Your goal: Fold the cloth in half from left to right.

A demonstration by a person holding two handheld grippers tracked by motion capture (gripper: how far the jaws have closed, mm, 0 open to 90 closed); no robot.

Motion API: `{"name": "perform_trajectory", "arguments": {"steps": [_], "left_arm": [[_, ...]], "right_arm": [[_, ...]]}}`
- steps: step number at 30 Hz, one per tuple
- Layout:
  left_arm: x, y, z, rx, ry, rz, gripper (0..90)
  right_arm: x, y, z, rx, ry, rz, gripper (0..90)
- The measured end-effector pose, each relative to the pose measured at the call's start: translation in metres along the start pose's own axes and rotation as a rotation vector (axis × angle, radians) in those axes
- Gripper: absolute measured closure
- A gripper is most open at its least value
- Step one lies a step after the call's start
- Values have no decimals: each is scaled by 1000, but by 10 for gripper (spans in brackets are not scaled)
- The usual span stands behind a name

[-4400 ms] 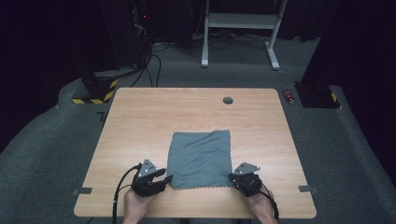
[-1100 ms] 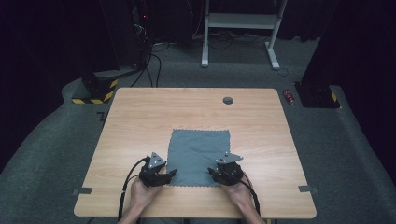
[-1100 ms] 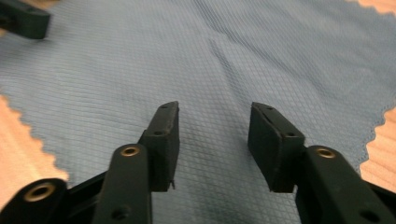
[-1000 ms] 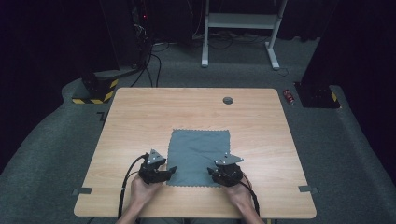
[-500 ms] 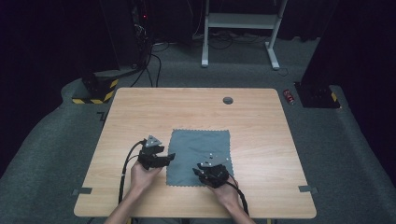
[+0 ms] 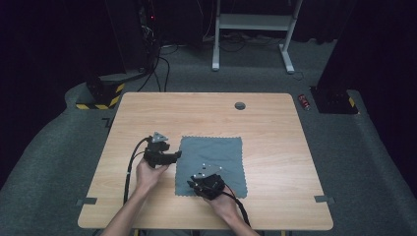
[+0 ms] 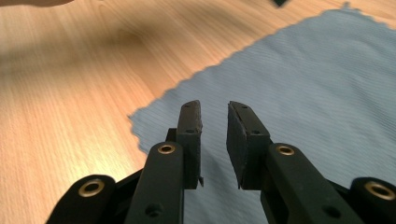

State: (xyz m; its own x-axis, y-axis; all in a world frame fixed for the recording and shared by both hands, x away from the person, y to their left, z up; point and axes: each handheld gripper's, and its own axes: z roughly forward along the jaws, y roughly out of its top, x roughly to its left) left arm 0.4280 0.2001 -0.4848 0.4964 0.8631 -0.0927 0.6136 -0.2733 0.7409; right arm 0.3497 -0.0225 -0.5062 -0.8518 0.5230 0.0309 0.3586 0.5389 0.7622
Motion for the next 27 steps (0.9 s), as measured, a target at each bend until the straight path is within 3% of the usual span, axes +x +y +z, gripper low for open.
{"name": "perform_trajectory", "arguments": {"steps": [8, 12, 16, 19, 21, 24, 27], "left_arm": [[4, 10, 10, 11, 15, -4, 373], [12, 8, 18, 23, 21, -39, 372], [18, 8, 23, 30, 33, -56, 395], [18, 15, 28, 46, 46, -45, 390], [19, 17, 30, 15, 49, -60, 403], [20, 22, 41, 61, 56, -68, 395], [22, 28, 50, 61, 69, -86, 406]], "right_arm": [[23, 10, 26, 24, 34, -52, 747], [31, 9, 37, 60, 49, -75, 742], [36, 10, 37, 50, 54, -98, 728], [39, 8, 34, 29, 61, -102, 697], [42, 6, 32, 29, 55, -108, 677], [44, 4, 32, 35, 64, -109, 651], [47, 2, 33, 45, 49, -118, 650]]}}
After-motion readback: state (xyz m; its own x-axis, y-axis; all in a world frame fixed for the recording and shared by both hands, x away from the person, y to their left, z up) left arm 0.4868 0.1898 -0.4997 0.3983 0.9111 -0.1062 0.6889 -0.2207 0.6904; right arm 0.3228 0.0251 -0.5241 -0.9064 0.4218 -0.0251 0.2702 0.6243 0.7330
